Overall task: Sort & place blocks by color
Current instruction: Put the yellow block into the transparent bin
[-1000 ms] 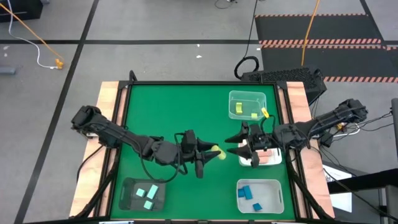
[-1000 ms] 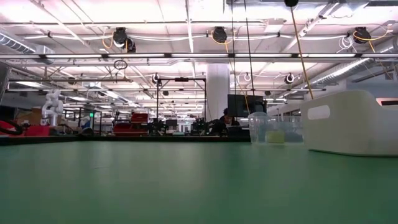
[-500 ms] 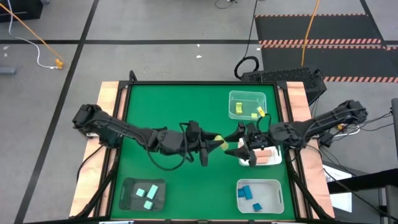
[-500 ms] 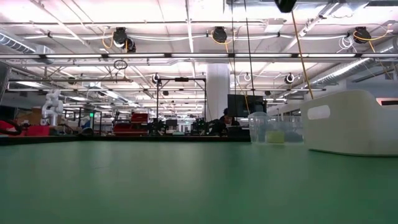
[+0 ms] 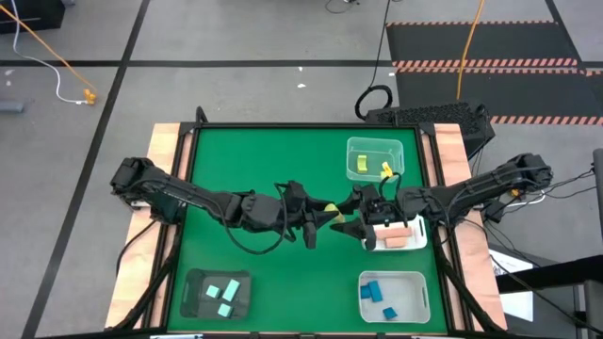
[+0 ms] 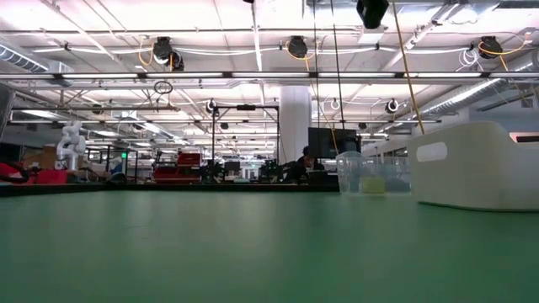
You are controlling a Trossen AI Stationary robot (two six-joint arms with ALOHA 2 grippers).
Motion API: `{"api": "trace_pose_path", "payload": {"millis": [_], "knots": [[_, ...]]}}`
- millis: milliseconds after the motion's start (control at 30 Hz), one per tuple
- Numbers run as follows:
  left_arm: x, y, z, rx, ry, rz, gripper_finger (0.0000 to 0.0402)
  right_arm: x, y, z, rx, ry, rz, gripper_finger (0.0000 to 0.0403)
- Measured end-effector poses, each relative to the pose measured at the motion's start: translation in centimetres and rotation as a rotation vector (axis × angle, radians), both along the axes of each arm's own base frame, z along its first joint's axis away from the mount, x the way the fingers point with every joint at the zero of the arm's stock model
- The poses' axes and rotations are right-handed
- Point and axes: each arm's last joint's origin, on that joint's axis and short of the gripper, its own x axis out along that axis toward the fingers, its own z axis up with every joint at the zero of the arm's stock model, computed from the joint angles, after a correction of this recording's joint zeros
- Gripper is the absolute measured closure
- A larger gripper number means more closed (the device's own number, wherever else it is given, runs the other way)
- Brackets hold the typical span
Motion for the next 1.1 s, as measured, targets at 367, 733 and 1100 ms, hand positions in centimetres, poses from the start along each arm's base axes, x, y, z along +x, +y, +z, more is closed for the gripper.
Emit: {"api": "trace_pose_path", "payload": {"millis": [367, 733, 1100], "knots": [[0.0, -0.1, 0.0, -0.016, -0.007, -0.007, 0.0273, 0.0, -0.1, -0.3, 0.057, 0.038, -0.001, 0.0292], [-0.5, 0.1, 0.8, -0.011, -0.021, 0.003, 0.0118, -0.6, -0.2, -0.2, 0.111, 0.073, 0.040, 0.0292], [-3.6, 1.8, 4.2, 0.083, -0.029, 0.055, 0.0046, -1.7, -3.5, -1.0, 0.067, 0.238, -0.170, 0.0292]]}}
